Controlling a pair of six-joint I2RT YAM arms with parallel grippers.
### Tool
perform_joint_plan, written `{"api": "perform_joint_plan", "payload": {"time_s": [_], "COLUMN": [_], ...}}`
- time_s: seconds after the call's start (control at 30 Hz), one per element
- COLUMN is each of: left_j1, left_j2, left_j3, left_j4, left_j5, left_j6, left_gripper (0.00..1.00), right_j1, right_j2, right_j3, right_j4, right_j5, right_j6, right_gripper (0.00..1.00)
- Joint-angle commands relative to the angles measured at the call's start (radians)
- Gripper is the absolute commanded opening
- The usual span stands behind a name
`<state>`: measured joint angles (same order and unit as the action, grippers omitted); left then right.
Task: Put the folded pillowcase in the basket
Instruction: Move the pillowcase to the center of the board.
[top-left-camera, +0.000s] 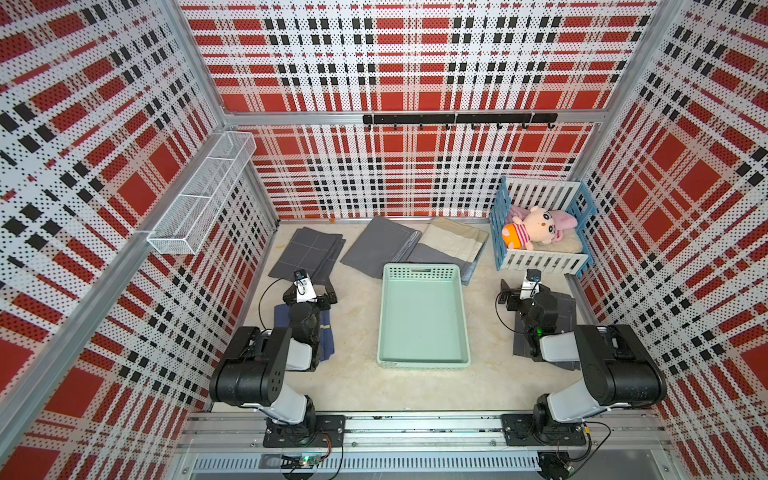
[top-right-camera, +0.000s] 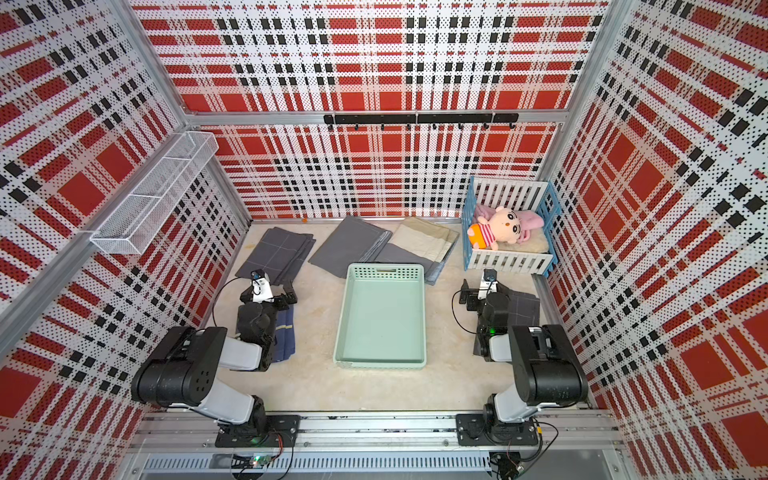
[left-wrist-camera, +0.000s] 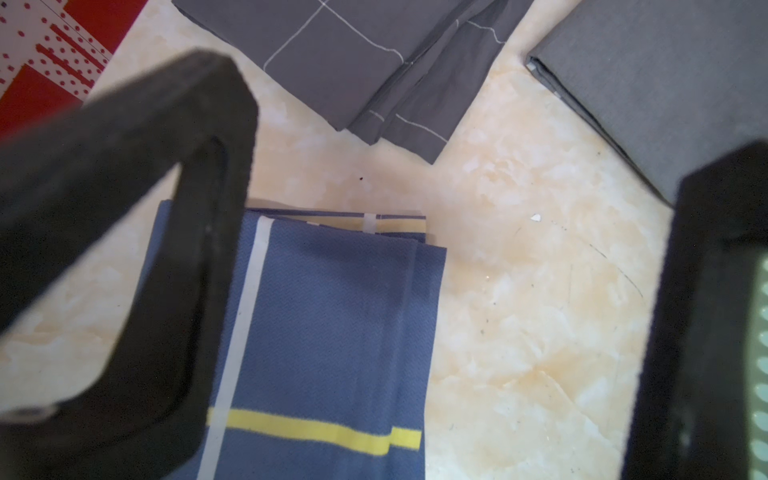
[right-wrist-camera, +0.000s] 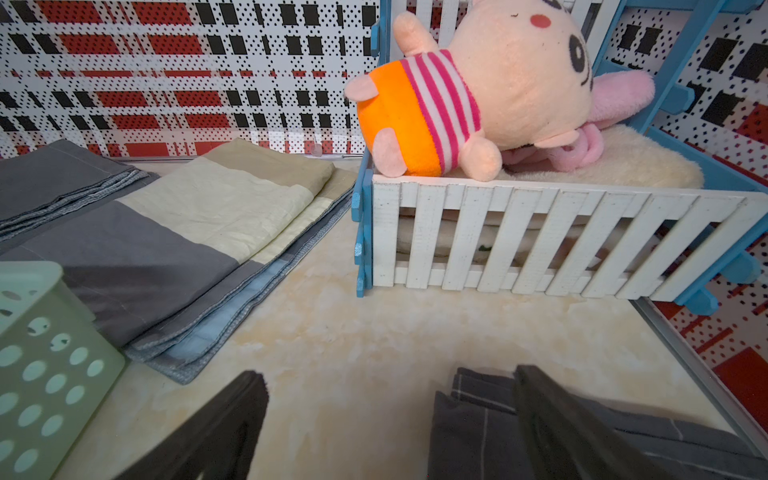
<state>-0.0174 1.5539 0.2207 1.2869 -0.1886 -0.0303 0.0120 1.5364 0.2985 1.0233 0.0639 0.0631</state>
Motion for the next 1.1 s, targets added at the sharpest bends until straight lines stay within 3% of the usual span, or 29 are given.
{"api": "perform_joint_plan", "payload": {"time_s": [0.0, 0.2, 0.23, 0.27, 0.3, 0.37, 0.43, 0.5, 0.6, 0.67, 0.83, 0.97, 1.07], "left_j1": [0.005, -0.002, -0.010, -0.025, -0.044, -0.088, -0.134, -0.192, -0.300, -0.342, -0.348, -0.275, -0.238], "left_j2": [0.004, -0.005, -0.030, -0.058, -0.087, -0.107, -0.092, -0.049, 0.022, 0.051, 0.007, -0.001, 0.010], "left_j3": [0.012, 0.021, 0.045, 0.088, 0.159, 0.330, 0.509, 0.691, 0.878, 0.957, 0.995, 1.034, 1.087], "left_j4": [0.026, 0.021, -0.046, -0.142, -0.303, -0.608, -0.879, -1.113, -1.312, -1.399, -1.430, -1.462, -1.522], "left_j5": [-0.002, -0.001, 0.009, -0.003, -0.040, -0.181, -0.240, -0.350, -0.617, -0.661, -0.454, -0.297, -0.215], "left_j6": [-0.003, 0.003, 0.018, 0.030, 0.031, -0.033, -0.050, -0.090, -0.159, -0.160, -0.162, -0.233, -0.297], "left_gripper": [0.99, 0.99, 0.99, 0.99, 0.99, 0.99, 0.99, 0.99, 0.99, 0.99, 0.99, 0.99, 0.99], "right_j1": [0.007, 0.009, 0.016, 0.023, 0.022, 0.022, 0.045, 0.081, 0.135, 0.154, 0.154, 0.096, 0.159], "right_j2": [0.008, 0.004, -0.021, -0.055, -0.053, 0.062, 0.222, 0.287, 0.226, 0.172, 0.103, 0.061, 0.044], "right_j3": [0.019, 0.028, 0.076, 0.192, 0.330, 0.651, 0.894, 0.990, 0.964, 0.949, 0.917, 0.865, 0.921], "right_j4": [0.021, 0.023, -0.082, -0.282, -0.597, -1.082, -1.351, -1.433, -1.390, -1.370, -1.346, -1.278, -1.361], "right_j5": [0.002, 0.012, 0.042, 0.084, 0.191, 0.229, 0.233, 0.236, 0.225, 0.205, 0.092, -0.159, 0.033], "right_j6": [-0.008, -0.007, -0.006, 0.015, 0.092, 0.184, 0.188, 0.182, 0.188, 0.201, 0.261, 0.307, 0.239], "right_gripper": [1.00, 1.00, 1.00, 1.00, 1.00, 1.00, 1.00, 1.00, 1.00, 1.00, 1.00, 1.00, 1.00]}}
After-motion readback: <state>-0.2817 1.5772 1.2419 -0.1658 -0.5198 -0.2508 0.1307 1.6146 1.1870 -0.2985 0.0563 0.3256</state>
